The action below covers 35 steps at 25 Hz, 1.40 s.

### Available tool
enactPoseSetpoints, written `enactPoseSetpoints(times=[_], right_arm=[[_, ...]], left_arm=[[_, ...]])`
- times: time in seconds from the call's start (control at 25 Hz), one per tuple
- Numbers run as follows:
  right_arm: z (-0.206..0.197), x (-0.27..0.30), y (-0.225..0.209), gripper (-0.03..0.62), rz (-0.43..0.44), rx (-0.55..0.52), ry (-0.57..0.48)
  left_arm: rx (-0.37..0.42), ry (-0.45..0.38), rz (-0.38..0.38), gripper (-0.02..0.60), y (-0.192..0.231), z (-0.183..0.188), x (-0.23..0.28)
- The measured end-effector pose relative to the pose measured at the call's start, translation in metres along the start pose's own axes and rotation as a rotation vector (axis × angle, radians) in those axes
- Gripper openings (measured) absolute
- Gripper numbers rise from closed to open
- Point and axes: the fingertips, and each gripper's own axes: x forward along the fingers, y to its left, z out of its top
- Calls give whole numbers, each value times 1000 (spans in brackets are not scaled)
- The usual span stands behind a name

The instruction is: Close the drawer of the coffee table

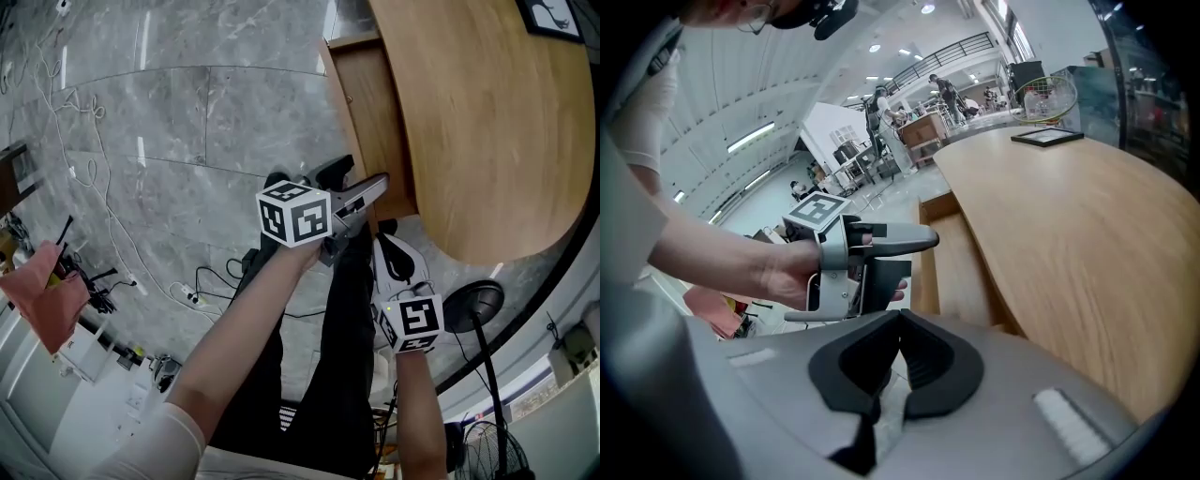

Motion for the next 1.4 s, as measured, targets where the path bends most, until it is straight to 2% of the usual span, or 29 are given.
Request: enactPoseSetpoints(times=[0.68,1.12,1.4], right_arm=[[-3,-10,-34,11,-5,19,-6],[0,-11,-39,11,40,24,-16],[3,-10,-43,11,63,40,-36]], left_arm=[[-1,0,-30,379,-26,3,45],[9,16,-64,382,-34,2,62],[45,40,-96,382,-42,4,74]])
